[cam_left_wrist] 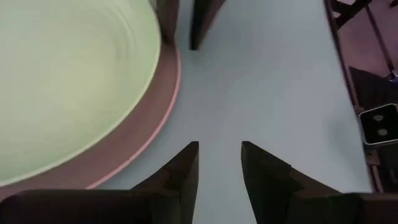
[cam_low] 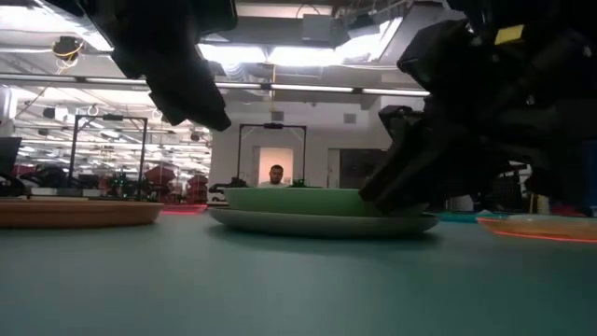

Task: Stack plastic plates
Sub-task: Stack the dark blue plate on top of the light green plate

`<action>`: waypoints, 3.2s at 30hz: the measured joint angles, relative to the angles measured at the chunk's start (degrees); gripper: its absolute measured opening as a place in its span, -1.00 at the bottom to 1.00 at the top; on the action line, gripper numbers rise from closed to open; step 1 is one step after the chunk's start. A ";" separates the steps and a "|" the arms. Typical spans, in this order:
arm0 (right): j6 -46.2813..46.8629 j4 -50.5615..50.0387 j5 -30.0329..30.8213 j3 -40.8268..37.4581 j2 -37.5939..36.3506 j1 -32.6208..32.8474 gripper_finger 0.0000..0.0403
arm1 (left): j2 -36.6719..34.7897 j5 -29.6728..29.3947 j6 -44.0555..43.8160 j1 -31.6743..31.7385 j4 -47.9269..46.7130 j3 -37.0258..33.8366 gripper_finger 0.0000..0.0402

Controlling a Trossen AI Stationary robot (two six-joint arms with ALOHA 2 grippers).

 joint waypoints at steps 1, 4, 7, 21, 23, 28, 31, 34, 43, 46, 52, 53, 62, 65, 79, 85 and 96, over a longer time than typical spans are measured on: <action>0.06 -2.70 -0.02 0.86 -0.23 0.00 -0.29 | 0.00 0.00 -0.02 0.16 -0.59 0.00 -0.43; 0.75 -11.94 -0.40 3.71 -1.45 -0.02 -0.17 | -0.46 0.01 -0.02 0.34 -2.85 -0.02 -0.43; 2.51 -18.46 -0.05 5.32 -3.47 -0.02 -0.12 | -1.85 0.00 -0.61 0.54 -7.19 -0.04 -0.43; 7.60 -24.70 -2.51 5.49 -9.00 1.45 -0.11 | -9.79 6.70 -10.72 -7.07 -23.78 0.00 -0.43; 7.65 -24.81 -2.39 5.49 -9.00 2.06 -0.11 | -9.73 8.01 -12.61 -8.21 -27.47 0.00 -0.43; 7.58 -24.83 -1.97 5.49 -9.00 2.27 -0.11 | -9.57 8.61 -16.27 -11.31 -35.83 -0.01 -0.43; 7.58 -24.87 -1.97 5.49 -9.00 2.27 -0.11 | -9.57 8.31 -16.80 -12.93 -37.76 -0.02 -0.43; 7.77 -25.49 -1.97 5.49 -9.00 2.27 -0.11 | -9.55 8.22 -16.86 -13.94 -37.65 -0.24 -0.43; 7.51 -25.03 -3.45 5.49 -9.00 2.32 -0.11 | -9.55 8.32 -19.86 -15.42 -37.66 -5.04 -0.43; 7.82 -25.40 -3.47 5.49 -9.00 2.32 -0.11 | -9.55 8.45 -20.37 -15.50 -36.66 -6.32 -0.43; 10.06 -26.85 -5.05 5.47 -9.00 2.34 -0.11 | -9.55 8.92 -21.33 -15.31 -32.74 -8.19 -0.44; 10.37 -26.92 -5.04 5.47 -9.00 2.34 -0.11 | -9.55 8.92 -22.15 -15.42 -31.43 -8.76 -0.45; 11.64 -26.89 -3.50 5.47 -9.00 5.74 -0.11 | -9.53 10.43 -25.47 -15.94 -25.01 -12.74 -0.59; 11.74 -26.89 -0.87 5.47 -8.99 8.01 -0.11 | -9.53 10.82 -25.35 -15.62 -24.93 -12.74 -0.70; 19.90 -26.88 3.49 5.47 -8.97 16.13 -0.11 | -9.53 12.49 -21.43 -11.46 -22.21 -10.70 -0.97; 20.84 -26.95 5.16 5.47 -8.97 16.63 -0.11 | -9.53 12.50 -17.73 -6.94 -24.56 -4.73 -0.96; 22.53 -28.74 4.66 5.45 -8.97 16.63 -0.11 | -9.53 7.59 -8.48 2.43 -25.80 5.42 -0.96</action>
